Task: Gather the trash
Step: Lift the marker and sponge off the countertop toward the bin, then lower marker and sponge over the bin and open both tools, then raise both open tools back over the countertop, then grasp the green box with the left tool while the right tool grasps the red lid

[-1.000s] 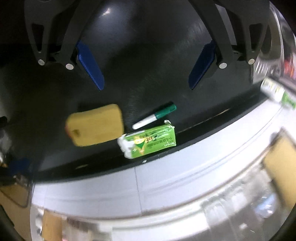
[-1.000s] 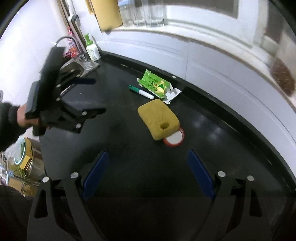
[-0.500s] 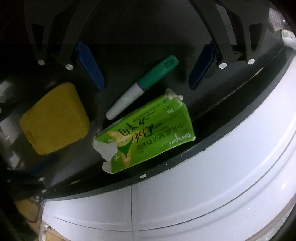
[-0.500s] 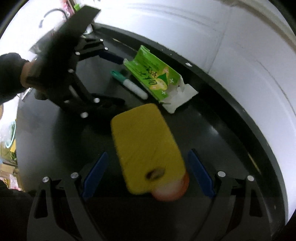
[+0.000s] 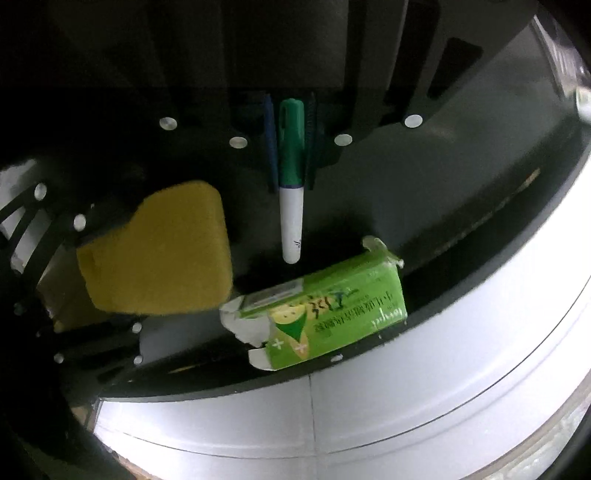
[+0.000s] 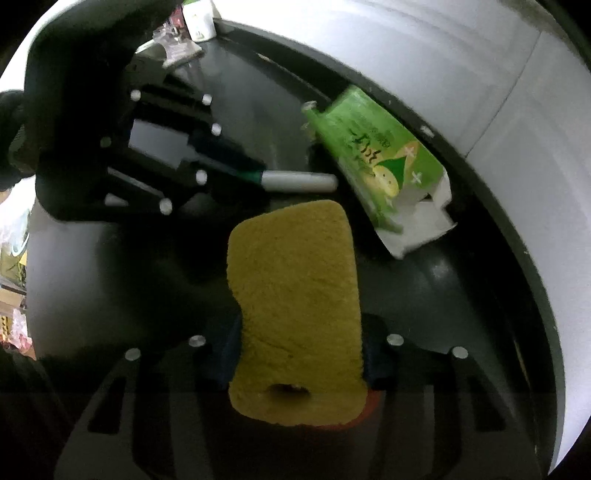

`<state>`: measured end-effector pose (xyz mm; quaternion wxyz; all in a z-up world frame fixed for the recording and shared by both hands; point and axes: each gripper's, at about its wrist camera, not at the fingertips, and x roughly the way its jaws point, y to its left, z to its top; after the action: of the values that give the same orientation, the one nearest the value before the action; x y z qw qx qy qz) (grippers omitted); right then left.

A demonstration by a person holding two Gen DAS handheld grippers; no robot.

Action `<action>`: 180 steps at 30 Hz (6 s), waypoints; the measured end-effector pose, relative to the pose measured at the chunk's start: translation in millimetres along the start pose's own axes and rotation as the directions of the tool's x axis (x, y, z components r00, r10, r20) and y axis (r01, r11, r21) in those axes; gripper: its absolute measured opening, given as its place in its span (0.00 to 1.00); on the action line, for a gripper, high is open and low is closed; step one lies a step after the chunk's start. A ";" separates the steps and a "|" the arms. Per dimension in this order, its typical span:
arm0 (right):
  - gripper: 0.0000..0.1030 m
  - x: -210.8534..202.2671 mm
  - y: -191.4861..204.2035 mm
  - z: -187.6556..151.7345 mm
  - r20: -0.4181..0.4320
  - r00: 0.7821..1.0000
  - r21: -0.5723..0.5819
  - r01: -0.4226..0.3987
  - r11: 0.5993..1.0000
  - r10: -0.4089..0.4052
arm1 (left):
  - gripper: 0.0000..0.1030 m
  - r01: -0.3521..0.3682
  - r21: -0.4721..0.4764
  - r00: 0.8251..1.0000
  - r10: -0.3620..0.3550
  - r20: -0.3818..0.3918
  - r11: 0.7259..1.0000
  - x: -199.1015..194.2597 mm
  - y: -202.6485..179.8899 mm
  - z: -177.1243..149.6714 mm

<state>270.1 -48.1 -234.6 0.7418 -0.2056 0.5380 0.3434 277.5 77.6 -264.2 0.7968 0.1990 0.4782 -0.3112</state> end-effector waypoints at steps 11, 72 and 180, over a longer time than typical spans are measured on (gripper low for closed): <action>0.45 -99.6 31.5 -26.7 0.153 0.987 0.085 0.026 0.996 -0.038 | 0.12 -0.127 -0.308 0.989 0.145 0.037 0.943 -96.0 -44.5 -10.2; 0.47 -18.4 585.0 18.0 -0.086 0.928 -0.462 -0.360 0.810 0.363 | 0.12 -0.501 -0.856 0.746 0.436 -0.503 -0.131 -366.9 -159.0 -541.4; 0.90 -2.2 -21.4 -49.6 0.041 0.999 0.231 0.018 0.973 -0.029 | 0.90 -0.028 0.493 0.997 -0.008 0.070 0.870 57.8 -3.8 80.5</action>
<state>252.7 -96.7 -250.6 0.7764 -0.1170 0.5552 0.2744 346.5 7.7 -278.2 0.7374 0.3871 0.3538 -0.4257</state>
